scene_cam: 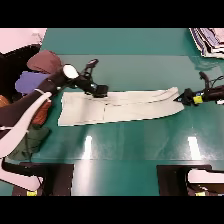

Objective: Fold the shirts.

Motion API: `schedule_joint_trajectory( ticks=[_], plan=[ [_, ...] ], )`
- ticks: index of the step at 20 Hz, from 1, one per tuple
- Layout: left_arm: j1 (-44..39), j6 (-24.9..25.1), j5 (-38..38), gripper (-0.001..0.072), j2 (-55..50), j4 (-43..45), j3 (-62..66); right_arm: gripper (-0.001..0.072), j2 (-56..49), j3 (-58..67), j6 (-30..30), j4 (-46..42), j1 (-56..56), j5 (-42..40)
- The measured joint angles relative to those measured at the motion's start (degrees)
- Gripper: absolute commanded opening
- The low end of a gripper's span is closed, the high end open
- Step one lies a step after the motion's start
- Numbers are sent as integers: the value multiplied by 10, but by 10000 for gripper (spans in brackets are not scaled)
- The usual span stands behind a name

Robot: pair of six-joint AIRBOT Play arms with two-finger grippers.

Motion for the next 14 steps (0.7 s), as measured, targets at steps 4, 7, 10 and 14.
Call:
schedule_joint_trajectory(
  ticks=[4, 7, 10, 14],
  plan=[
    [-51, -8, -4, 23, -73, -3, 69, 11, 67, 72, 36, 5, 46, 37],
    [-77, -16, -8, 23, -107, -4, 91, 11, 93, 143, 75, 6, 95, 58],
    [-91, -19, -10, 23, -124, -7, 100, 11, 103, 202, 106, 13, 143, 66],
    [-98, -21, -9, 23, -132, -9, 104, 11, 107, 245, 124, 54, 196, 66]
  ],
)
